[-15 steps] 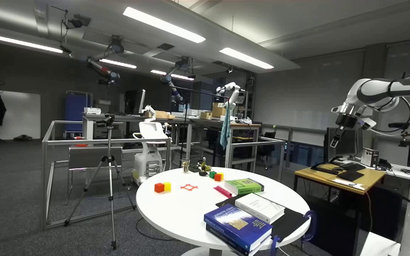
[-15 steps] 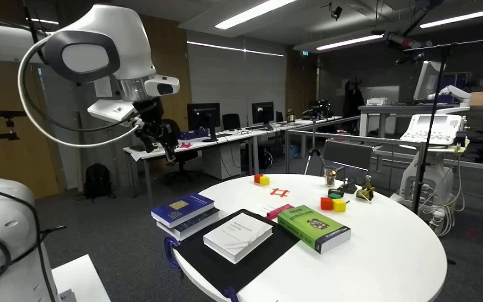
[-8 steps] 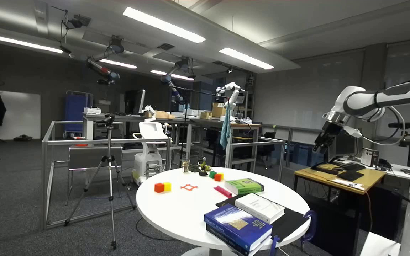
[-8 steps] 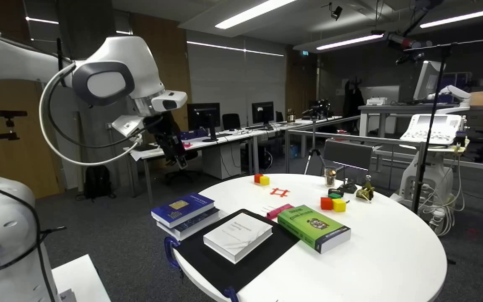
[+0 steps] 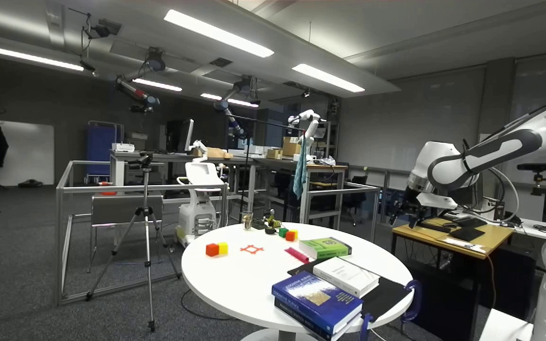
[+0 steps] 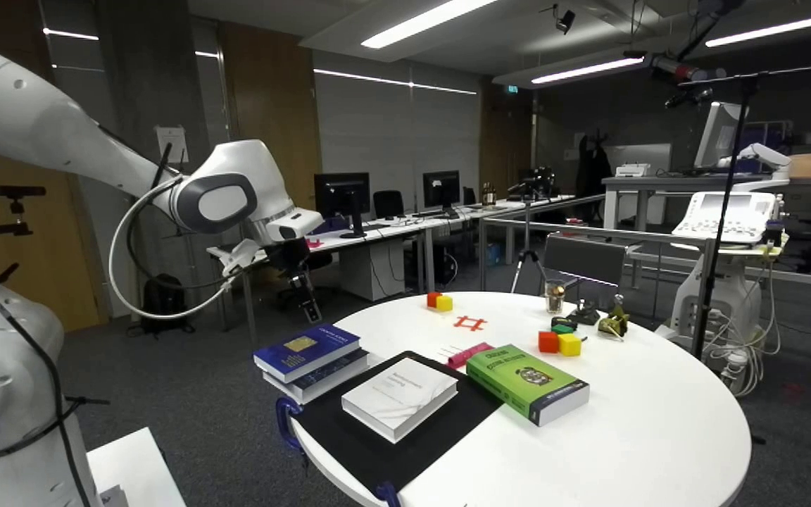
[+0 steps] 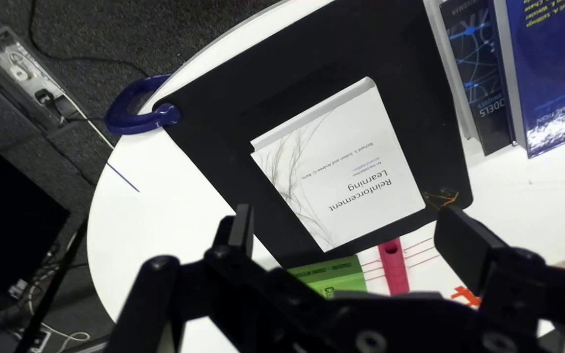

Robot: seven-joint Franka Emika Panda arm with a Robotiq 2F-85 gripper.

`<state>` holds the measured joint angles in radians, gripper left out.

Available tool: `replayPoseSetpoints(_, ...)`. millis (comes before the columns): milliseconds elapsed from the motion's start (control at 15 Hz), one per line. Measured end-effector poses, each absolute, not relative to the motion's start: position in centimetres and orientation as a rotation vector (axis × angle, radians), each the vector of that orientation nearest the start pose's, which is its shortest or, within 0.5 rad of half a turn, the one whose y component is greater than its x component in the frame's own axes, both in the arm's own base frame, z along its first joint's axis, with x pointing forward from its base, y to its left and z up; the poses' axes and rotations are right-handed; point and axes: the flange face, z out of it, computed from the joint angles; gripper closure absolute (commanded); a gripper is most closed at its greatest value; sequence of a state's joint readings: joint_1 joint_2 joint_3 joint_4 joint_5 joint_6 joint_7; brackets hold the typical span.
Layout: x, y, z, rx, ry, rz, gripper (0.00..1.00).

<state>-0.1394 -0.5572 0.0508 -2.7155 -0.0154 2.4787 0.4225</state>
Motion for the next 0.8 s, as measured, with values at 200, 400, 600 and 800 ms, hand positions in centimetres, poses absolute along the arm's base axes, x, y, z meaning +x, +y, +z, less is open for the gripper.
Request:
replayPoseSetpoints(200, 39.8, -1.9, 39.5, -2.915, 1.014, -0.461, 0.00)
replayPoseSetpoints(400, 40.7, -1.0, 36.3, -2.827, 1.242, -0.370, 0.00)
replayPoseSetpoints(600, 42.0, -0.5, 33.9, -2.693, 1.439, -0.302, 0.00)
replayPoseSetpoints(800, 43.8, 0.2, 32.2, -2.534, 1.585, -0.307, 0.00)
